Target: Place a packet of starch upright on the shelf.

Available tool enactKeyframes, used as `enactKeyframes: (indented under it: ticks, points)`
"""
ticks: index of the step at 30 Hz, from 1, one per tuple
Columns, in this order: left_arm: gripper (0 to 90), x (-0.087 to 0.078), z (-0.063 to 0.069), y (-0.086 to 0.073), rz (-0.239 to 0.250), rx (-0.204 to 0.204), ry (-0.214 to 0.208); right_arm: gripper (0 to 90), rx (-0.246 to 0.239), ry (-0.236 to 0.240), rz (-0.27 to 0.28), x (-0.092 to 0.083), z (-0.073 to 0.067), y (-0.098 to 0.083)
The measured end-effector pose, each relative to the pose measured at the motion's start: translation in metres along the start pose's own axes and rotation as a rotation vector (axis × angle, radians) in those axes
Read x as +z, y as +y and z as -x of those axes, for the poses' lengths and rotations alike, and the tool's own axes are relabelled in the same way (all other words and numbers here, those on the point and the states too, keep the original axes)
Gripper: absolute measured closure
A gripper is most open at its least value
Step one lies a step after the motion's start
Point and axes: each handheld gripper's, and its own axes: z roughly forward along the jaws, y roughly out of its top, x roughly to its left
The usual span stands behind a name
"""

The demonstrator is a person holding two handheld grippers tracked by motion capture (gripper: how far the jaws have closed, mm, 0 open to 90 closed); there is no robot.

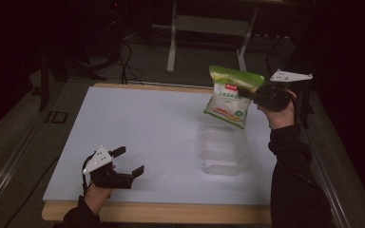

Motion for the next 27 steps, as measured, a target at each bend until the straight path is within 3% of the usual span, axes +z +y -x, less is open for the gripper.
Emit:
enactKeyframes:
  ticks: [10, 19, 27]
  points:
    - [0.0, -0.002, -0.002, 0.0, 0.018, -0.003, 0.006, 85.1, 0.04, -0.014, -0.07, 0.018, 0.017, -0.023]
    - [0.0, -0.002, -0.004, -0.002, 0.011, -0.006, -0.001, 85.1, 0.051, -0.012, -0.118, 0.038, 0.025, -0.036]
    - [0.0, -0.001, -0.004, -0.003, 0.01, -0.008, -0.011, 85.1, 0.096, -0.006, -0.15, 0.052, 0.033, -0.059]
